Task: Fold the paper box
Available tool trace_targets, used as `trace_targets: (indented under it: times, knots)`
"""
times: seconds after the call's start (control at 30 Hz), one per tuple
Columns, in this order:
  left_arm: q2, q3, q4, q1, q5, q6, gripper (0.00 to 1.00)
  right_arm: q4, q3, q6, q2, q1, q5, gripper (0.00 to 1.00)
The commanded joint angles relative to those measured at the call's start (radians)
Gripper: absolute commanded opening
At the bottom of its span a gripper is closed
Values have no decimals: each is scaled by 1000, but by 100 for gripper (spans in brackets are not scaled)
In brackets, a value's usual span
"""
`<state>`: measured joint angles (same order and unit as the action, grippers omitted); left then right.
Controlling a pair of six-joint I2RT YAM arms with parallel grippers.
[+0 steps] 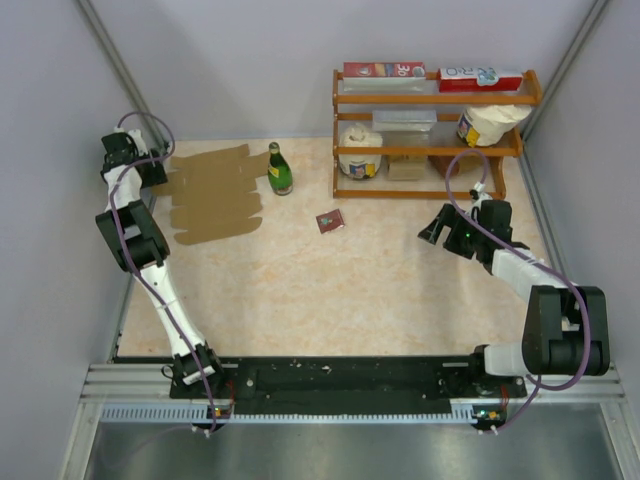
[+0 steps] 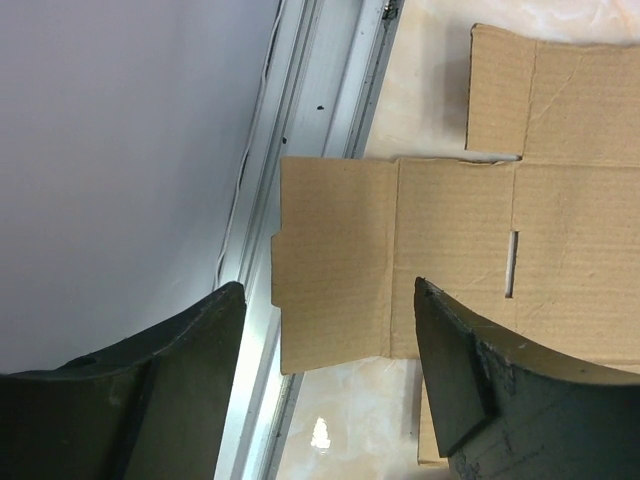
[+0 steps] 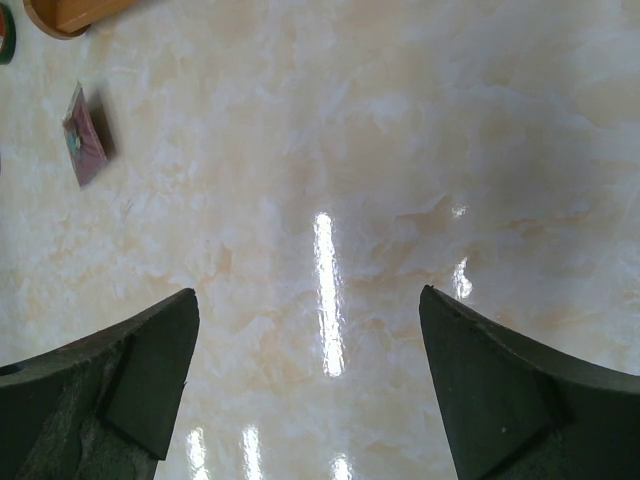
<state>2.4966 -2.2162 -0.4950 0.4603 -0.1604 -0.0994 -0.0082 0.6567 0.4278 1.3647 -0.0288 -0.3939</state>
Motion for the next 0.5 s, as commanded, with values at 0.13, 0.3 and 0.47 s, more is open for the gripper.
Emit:
trace_targets:
  times: [0.13,0.3,0.47]
  knots:
    - [19,-31,-2,31,65,29,68,28,46,-7,-9,-3,-19,90]
    - [34,-59,-27,29,108,44,66,22,47,-9,-13,-3,-14,90]
    - [56,-92,-62,31,142,59,68,20,52,-9,-16,-3,-10,90]
